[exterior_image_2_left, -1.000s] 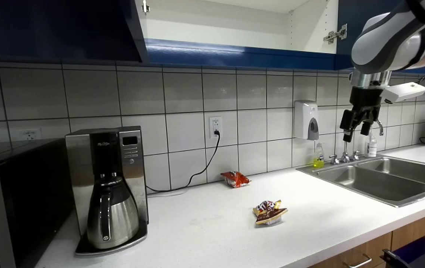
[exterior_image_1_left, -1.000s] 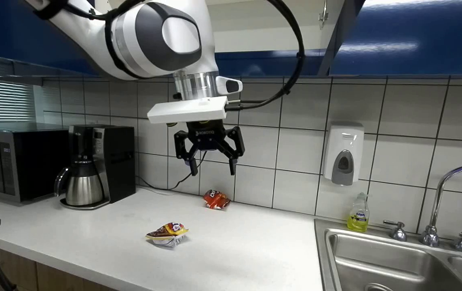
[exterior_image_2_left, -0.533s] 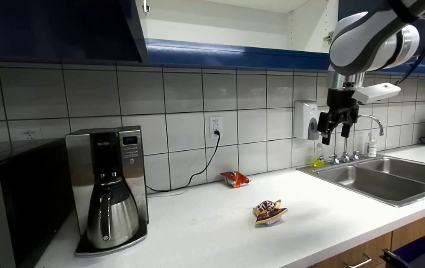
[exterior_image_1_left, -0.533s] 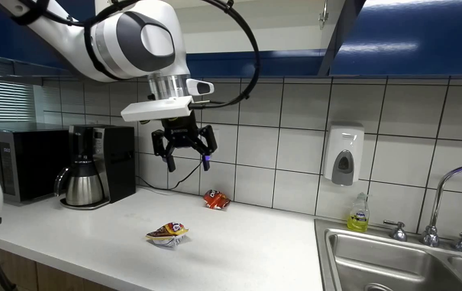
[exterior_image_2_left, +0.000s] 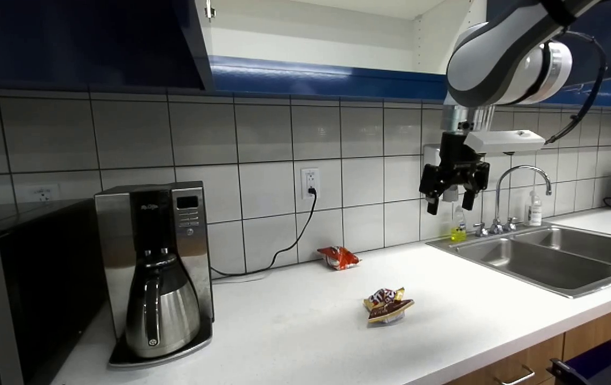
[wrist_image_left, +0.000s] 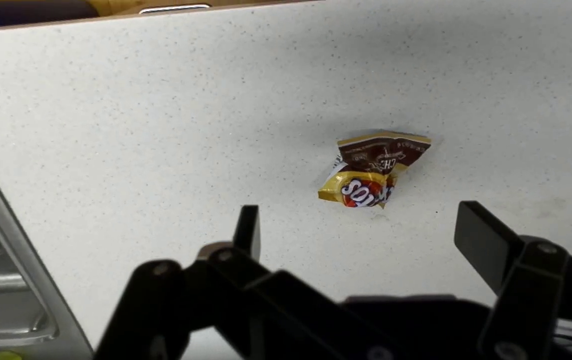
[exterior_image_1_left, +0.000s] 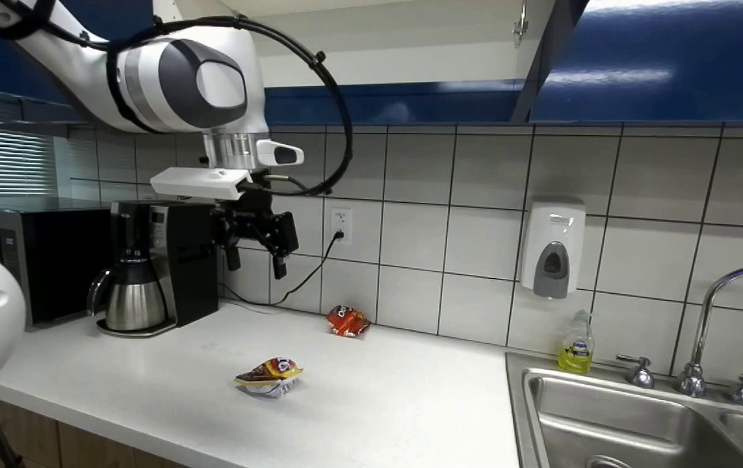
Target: Put the brown packet inside the cabinet
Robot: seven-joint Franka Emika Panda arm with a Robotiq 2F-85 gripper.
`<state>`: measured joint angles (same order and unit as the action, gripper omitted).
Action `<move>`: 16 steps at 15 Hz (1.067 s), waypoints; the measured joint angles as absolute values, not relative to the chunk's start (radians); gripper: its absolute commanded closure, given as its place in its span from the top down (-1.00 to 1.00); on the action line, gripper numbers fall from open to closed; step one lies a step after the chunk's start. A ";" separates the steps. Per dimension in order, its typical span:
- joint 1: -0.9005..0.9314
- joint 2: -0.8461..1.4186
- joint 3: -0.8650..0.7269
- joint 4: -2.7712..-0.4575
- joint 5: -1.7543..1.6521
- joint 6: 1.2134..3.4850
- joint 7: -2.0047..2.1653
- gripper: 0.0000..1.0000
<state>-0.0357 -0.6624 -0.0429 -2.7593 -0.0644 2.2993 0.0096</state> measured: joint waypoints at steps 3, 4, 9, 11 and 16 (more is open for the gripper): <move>-0.031 -0.634 -0.004 -2.757 -0.037 2.300 0.095 1.00; -0.030 -0.622 0.008 -2.755 -0.030 2.300 0.118 1.00; -0.027 -0.540 0.042 -2.729 -0.022 2.311 0.193 1.00; -0.027 -0.499 0.047 -2.712 -0.022 2.319 0.209 1.00; -0.027 -0.405 0.055 -2.674 -0.031 2.355 0.221 1.00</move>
<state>-0.0269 -0.4049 0.0548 -2.6740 -0.0310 2.3547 0.2213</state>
